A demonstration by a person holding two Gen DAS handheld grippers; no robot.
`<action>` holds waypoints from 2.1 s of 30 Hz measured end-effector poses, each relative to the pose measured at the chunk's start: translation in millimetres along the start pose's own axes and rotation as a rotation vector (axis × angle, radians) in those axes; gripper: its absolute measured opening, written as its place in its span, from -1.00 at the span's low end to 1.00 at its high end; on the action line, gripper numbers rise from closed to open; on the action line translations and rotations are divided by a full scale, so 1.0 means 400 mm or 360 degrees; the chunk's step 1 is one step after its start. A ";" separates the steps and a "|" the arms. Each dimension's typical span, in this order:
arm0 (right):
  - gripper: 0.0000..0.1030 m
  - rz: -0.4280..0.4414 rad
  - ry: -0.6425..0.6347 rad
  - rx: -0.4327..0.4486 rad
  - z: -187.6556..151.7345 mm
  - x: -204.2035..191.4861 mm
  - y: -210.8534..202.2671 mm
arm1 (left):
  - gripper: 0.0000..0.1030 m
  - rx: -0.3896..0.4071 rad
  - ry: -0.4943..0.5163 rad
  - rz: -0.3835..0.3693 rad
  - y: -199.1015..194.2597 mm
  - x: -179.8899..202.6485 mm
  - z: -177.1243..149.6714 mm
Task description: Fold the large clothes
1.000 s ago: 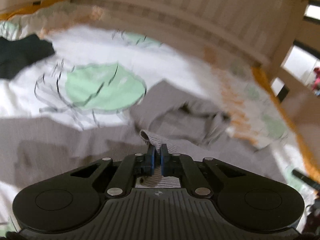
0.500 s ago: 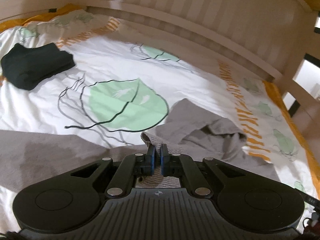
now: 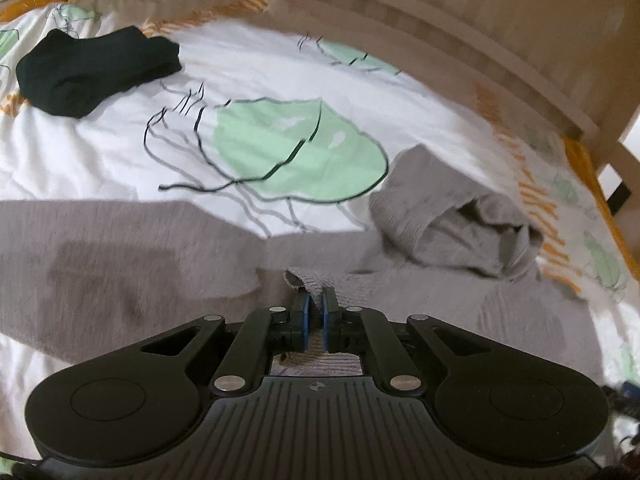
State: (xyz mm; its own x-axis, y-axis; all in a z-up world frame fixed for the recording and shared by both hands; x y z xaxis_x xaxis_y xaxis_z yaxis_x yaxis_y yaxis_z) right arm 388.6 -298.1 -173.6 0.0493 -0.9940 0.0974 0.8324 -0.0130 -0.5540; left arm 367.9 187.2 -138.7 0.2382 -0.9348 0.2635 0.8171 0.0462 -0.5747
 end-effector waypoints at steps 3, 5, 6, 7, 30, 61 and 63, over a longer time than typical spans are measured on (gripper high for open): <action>0.81 -0.0011 0.0022 0.0152 0.034 -0.002 -0.026 | -0.86 -0.0008 0.0062 0.0070 0.009 -0.020 -0.021; 0.82 0.0018 0.0033 0.0231 0.054 -0.013 -0.036 | -0.86 -0.0028 0.0085 0.0109 0.017 -0.036 -0.037; 0.83 0.0038 0.0027 0.0247 0.057 -0.022 -0.034 | -0.86 -0.0045 0.0096 0.0130 0.021 -0.046 -0.047; 0.83 0.0053 0.0008 0.0235 0.055 -0.032 -0.025 | -0.85 -0.0056 0.0104 0.0139 0.024 -0.054 -0.056; 0.91 0.0351 -0.0047 0.0446 0.058 -0.215 -0.134 | 0.18 0.0124 -0.0385 0.0352 -0.167 -0.486 0.025; 0.86 0.0867 -0.0276 0.0279 0.109 -0.895 -0.090 | -0.80 0.0337 -0.0812 0.0403 -0.162 -0.874 0.054; 0.46 0.0845 -0.0302 0.0242 0.104 -0.918 -0.068 | -0.84 0.0356 -0.0806 0.0395 -0.167 -0.871 0.058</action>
State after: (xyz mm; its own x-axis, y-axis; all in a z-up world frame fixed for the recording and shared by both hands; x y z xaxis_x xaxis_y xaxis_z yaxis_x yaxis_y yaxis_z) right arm 370.9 71.7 -159.8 0.5679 -0.8231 -0.0069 0.7358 0.5114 -0.4439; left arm 242.5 518.1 -174.0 0.6114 -0.6050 0.5100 0.7824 0.3657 -0.5041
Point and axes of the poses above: each gripper's, at about its wrist camera, not at the fingertips, and y roughly the way its jaws point, x to its right, z to its top, the point moved 7 cm from there along y, roughly the way its jaws point, and after that the axes turned 12 degrees about x, right-handed, at the moved point
